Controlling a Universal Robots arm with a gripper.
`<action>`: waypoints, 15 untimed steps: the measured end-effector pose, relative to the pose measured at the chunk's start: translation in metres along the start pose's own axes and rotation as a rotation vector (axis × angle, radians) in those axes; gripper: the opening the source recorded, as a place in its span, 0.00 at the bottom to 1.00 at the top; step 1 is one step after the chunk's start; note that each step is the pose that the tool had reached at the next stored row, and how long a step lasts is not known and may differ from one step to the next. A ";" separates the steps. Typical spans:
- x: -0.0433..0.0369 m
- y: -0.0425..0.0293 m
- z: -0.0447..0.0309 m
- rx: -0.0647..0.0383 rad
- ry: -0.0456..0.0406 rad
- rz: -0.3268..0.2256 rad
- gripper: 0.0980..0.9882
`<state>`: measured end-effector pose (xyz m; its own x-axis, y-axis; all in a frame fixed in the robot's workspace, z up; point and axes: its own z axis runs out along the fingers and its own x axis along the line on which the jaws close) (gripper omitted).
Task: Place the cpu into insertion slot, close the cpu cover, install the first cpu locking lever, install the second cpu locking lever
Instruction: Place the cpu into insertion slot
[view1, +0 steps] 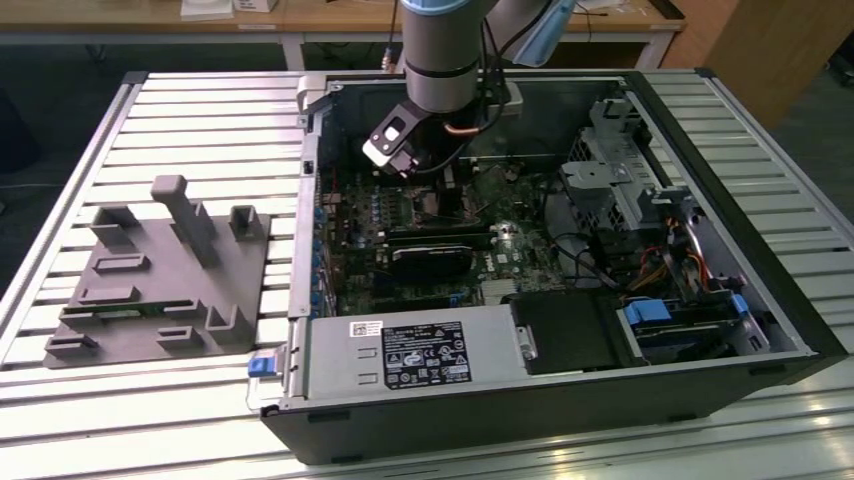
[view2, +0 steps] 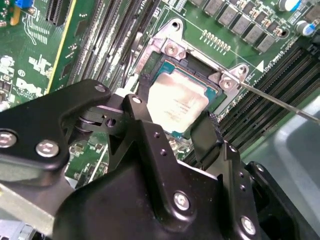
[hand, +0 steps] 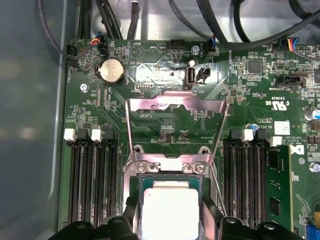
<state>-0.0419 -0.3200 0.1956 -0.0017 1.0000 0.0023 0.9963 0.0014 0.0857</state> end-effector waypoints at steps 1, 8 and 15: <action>0.0000 0.0002 -0.0015 0.000 0.0001 0.000 0.57; 0.0000 0.0003 -0.0038 0.000 0.0002 0.000 0.57; 0.0000 0.0003 -0.0039 0.000 -0.0002 0.000 0.35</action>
<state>-0.0419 -0.3200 0.1995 -0.0017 1.0000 0.0021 0.9963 0.0015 0.0856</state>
